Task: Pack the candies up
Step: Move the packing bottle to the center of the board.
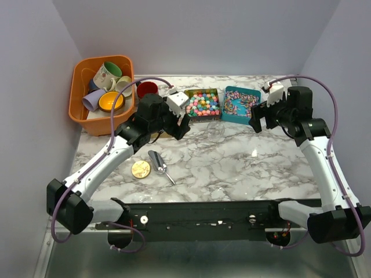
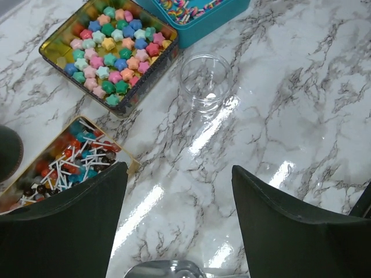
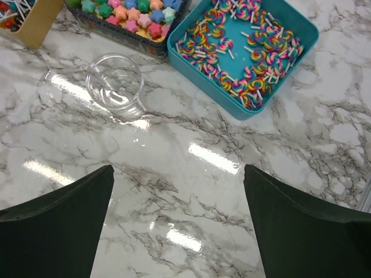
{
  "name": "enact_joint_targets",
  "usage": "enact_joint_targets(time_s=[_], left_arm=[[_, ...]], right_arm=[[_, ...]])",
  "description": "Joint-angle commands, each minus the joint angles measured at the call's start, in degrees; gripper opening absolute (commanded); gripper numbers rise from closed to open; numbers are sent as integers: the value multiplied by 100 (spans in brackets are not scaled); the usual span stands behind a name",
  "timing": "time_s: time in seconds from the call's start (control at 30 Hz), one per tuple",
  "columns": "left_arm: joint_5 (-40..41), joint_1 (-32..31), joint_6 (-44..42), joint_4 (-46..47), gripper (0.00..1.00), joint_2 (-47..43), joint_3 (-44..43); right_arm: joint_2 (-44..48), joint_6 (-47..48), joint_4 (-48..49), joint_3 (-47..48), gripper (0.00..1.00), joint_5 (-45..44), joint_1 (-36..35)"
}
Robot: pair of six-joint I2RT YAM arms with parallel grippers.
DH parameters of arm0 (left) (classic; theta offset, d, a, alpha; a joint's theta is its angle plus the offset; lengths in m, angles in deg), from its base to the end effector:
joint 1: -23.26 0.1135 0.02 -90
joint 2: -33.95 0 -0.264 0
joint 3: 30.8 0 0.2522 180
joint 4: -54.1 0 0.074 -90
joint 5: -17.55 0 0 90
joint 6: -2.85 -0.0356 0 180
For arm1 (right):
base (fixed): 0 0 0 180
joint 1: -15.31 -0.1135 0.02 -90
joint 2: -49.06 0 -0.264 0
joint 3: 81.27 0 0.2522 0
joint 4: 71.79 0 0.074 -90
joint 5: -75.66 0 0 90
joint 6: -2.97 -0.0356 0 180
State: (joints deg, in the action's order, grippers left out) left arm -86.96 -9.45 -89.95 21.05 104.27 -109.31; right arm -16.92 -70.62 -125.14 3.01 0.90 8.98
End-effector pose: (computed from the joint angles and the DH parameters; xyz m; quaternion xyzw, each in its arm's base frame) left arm 0.2300 -0.1583 0.3524 0.3197 0.7754 -0.2406 0.4885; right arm 0.2382 0.0358 0.3716 -0.2333 0.8501 0.0770 0.4659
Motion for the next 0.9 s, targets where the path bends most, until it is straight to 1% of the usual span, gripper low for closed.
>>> enact_joint_targets(time_s=[0.0,0.07,0.13,0.17,0.2,0.23,0.3,0.33,0.4,0.43,0.47,0.6,0.67,0.8,0.87], left_arm=[[-10,-77,254,-5,81,463,-257],[44,-113,762,65,80,892,-414],[280,-165,1053,153,81,1254,-625],[351,-200,1463,162,80,1682,-948],[447,-244,1607,127,79,1886,-1134],[657,-297,1678,118,76,2080,-1293],[1026,-560,1731,110,73,2511,-1654],[1176,-622,1801,118,64,2652,-1742],[1160,-684,2124,162,57,3091,-1953],[1134,-702,2170,197,50,3232,-2006],[1186,-728,2197,206,48,3477,-2154],[1380,-860,2285,268,46,3944,-2507],[1406,-965,2276,285,43,4137,-2638],[1994,-1141,2267,233,41,4375,-2727],[2118,-1176,2328,215,40,4463,-2744]], right_arm=[[85,-85,127,-179,99,295,0],[67,-199,171,-197,99,85,0],[24,-356,163,-127,99,-4,0],[-38,-392,145,-100,99,13,9],[-56,-445,136,-83,99,31,9],[-82,-567,119,-65,99,57,9],[-135,-664,127,-21,99,119,0],[-144,-717,145,-3,99,180,9],[-126,-761,215,14,100,172,9],[-126,-779,224,32,100,146,9],[-109,-788,241,41,100,137,9],[-56,-805,216,32,100,180,0],[-30,-823,198,-3,100,216,0],[76,-841,198,-188,100,207,0],[146,-849,198,-293,100,224,0]])
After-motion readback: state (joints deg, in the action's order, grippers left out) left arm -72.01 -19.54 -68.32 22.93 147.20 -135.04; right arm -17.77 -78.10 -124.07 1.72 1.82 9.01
